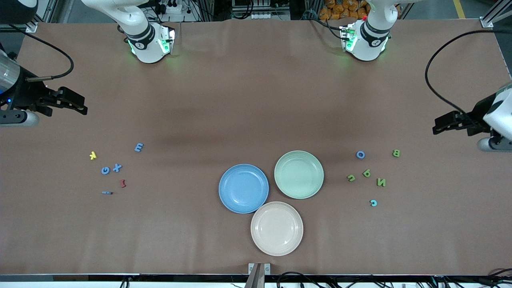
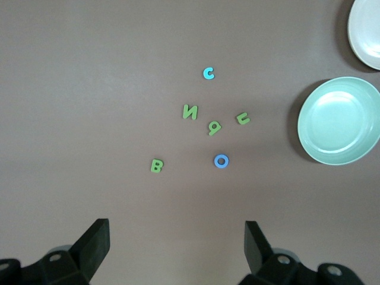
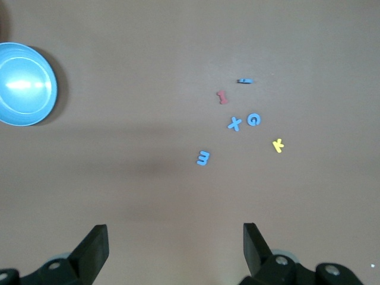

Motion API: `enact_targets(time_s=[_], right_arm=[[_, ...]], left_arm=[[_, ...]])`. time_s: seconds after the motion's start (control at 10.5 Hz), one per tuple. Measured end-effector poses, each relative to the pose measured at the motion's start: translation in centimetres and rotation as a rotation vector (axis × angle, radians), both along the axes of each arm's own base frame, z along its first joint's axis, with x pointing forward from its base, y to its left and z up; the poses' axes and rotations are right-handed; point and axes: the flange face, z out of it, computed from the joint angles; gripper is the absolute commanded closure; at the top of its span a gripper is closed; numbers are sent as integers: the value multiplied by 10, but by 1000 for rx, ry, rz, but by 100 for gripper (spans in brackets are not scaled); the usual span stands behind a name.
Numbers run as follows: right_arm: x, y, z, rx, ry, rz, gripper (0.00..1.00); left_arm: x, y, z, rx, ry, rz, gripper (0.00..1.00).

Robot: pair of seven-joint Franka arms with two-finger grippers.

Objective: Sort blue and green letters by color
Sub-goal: 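Move both grippers from rest toward the scattered foam letters, then grasp the blue m with the right gripper while the left gripper grasps the green B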

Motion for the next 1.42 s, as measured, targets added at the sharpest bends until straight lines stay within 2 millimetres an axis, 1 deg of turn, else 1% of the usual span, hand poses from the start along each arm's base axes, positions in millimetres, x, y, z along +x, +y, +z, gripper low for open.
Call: enact_targets(time_s=[0.09, 0.19, 0.28, 0.38, 0.47, 0.57, 0.66, 0.76, 0.85, 0.95, 1.04, 1.14, 1.23, 1.33, 1.42], right_arm=[[2, -6, -2, -26, 0, -6, 0], [8, -10, -8, -39, -16, -12, 0], [21, -13, -24, -48, -27, -16, 0], [39, -16, -44, -62, -53, -19, 0], [55, -24, -61, -81, -79, -27, 0], [64, -36, -77, -109, -74, -37, 0], [69, -48, -95, -123, -46, -53, 0], [72, -58, -118, -129, -9, -86, 0], [75, -67, -148, -133, 0, -124, 0], [74, -73, -180, -137, 8, -167, 0], [69, -83, -207, -140, 26, -206, 0], [64, -93, -229, -140, 35, -240, 0], [58, -100, -250, -138, 27, -285, 0], [49, -99, -277, -137, 21, -329, 0], [38, -93, -306, -129, 21, -374, 0]], left_arm=[[11, 1, -21, 0, 2, 1, 0], [22, 2, -48, 0, -7, 4, 0], [30, 2, -82, -1, -25, 6, 0], [34, 2, -120, -1, -54, 9, 0], [31, 1, -155, -1, -71, 0, 0], [25, 1, -184, -1, -78, -37, 0], [17, 3, -210, -1, -79, -84, 0], [7, 7, -235, -1, -73, -135, 0], [-2, 16, -259, -1, -72, -186, 0], [-11, 25, -283, -2, -69, -240, 0], [-20, 34, -303, -4, -64, -293, 0], [-27, 41, -323, -7, -56, -338, 0], [-32, 49, -339, -11, -51, -387, 0], [-36, 58, -354, -14, -49, -428, 0], [-40, 68, -365, -18, -45, -455, 0]])
